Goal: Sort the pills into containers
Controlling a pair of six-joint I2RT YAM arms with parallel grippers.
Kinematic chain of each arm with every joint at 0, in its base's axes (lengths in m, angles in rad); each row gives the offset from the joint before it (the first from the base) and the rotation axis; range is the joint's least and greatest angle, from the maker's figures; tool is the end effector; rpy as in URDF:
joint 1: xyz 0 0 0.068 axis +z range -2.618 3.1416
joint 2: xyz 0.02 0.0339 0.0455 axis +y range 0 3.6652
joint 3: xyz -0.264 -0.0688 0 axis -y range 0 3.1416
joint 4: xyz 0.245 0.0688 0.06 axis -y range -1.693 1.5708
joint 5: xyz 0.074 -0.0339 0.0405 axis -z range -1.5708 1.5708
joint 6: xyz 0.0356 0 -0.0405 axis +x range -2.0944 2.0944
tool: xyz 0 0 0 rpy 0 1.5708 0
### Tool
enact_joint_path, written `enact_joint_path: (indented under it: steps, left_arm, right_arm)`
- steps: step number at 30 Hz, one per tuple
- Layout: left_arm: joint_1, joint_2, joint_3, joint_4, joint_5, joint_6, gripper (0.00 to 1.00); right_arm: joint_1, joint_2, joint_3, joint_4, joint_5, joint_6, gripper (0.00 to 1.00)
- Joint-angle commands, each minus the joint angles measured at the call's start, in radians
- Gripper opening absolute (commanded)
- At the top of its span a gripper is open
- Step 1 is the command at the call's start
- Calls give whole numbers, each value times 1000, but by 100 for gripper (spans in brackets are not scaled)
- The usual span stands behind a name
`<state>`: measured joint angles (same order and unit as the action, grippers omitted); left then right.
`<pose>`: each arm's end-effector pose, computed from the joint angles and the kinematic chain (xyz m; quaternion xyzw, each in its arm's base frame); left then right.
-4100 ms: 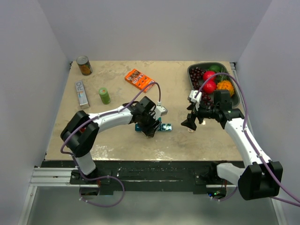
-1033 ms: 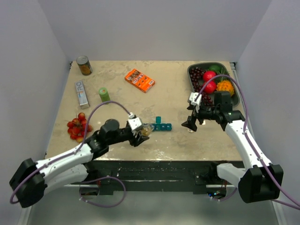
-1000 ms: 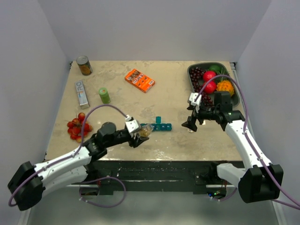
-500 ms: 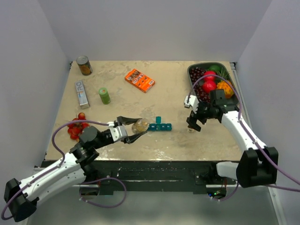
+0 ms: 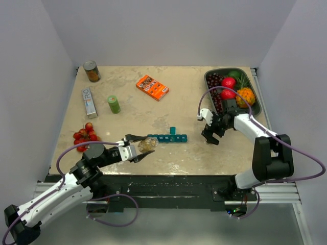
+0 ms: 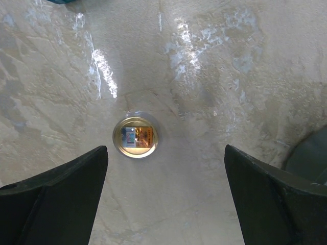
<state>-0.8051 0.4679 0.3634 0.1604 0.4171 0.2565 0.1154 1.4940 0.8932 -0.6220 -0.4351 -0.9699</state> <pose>0.0871 -0.1114 0.2726 0.4700 0.5035 -0.3295 0.6457 0.2685 0.0462 0.1878 -0.5286 0.8042 0.1234 0.2419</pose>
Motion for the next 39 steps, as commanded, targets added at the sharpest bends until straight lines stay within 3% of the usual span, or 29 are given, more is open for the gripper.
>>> enact_joint_path:
  steps: [1,13,19,23,24,28,32,39]
  left_arm:
    - [3,-25,-1,2,17,32,0]
    - [4,-5,3,-5,26,26,0]
    - [4,18,5,-7,49,17,0]
    - [4,29,5,-7,57,13,0]
    - [4,34,3,-7,60,10,0]
    - [4,61,5,8,115,-19,0]
    - [4,132,14,53,198,-85,0]
    - [-35,241,6,203,224,-197,0]
  right_arm:
    - [-3,24,-10,50,6,-76,96]
    - [58,45,-65,74,50,-95,83]
    - [81,54,-83,103,82,-78,64]
    - [87,52,-85,99,91,-67,38]
    - [86,51,-82,96,90,-66,27]
    - [86,17,-51,19,56,-52,6]
    - [92,-78,45,-126,-53,-70,0]
    - [200,-188,177,-398,-299,-141,0]
